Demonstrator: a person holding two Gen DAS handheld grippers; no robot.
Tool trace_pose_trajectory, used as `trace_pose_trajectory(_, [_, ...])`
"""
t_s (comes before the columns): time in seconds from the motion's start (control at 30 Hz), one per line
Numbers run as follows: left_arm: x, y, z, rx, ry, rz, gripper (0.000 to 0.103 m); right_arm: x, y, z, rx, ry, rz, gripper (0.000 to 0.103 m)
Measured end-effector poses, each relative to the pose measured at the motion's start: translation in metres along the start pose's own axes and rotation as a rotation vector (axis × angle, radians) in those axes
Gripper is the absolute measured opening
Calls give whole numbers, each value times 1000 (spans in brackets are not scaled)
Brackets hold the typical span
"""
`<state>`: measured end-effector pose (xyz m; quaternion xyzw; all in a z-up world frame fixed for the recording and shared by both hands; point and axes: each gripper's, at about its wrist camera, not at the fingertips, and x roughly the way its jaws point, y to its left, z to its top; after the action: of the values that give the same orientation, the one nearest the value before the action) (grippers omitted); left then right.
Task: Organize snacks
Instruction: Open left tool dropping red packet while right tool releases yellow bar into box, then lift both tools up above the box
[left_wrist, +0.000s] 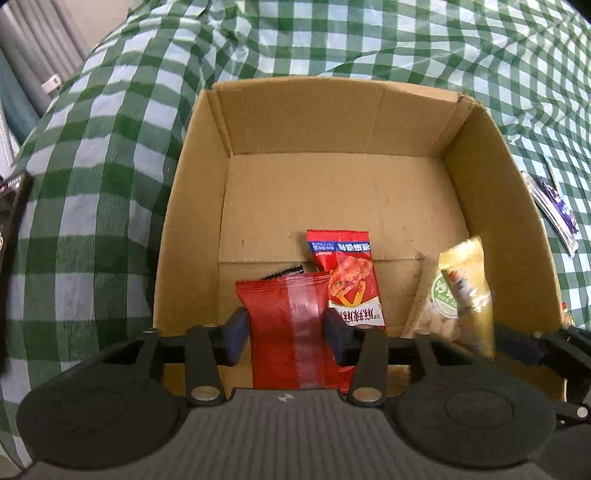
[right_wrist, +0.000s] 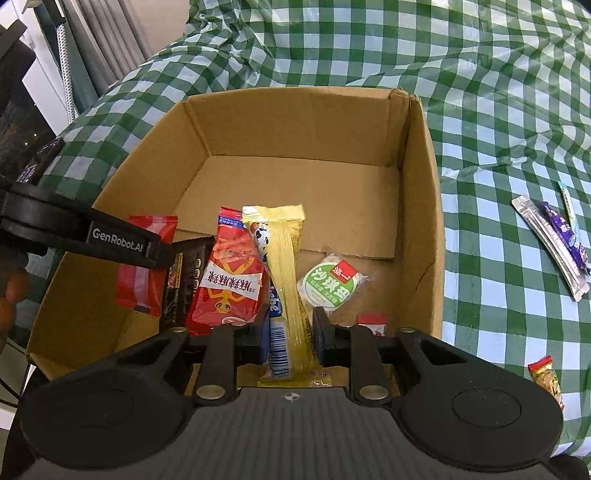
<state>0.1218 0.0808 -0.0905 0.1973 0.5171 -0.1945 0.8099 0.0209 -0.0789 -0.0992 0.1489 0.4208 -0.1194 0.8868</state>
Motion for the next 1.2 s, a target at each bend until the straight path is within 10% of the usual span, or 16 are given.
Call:
trace_pose_trajectory(0.03, [-2,-1,0,6,-5,12,102,-1,0,1,-1,0,1,43])
trace_pose_trajectory(0.17, [-19,4,-7,-2,-26,47,103,-13,5,2,-8,-20,8,93])
trace_pose_trajectory(0.5, [-67,26,-66,-73,15,51,103,-60,12,-16,111,48,45,97])
trace_pose_trajectory(1.2, [-160,-11,-160,-37,-108,67,103,-182,33,-86,81,-165,-7,99])
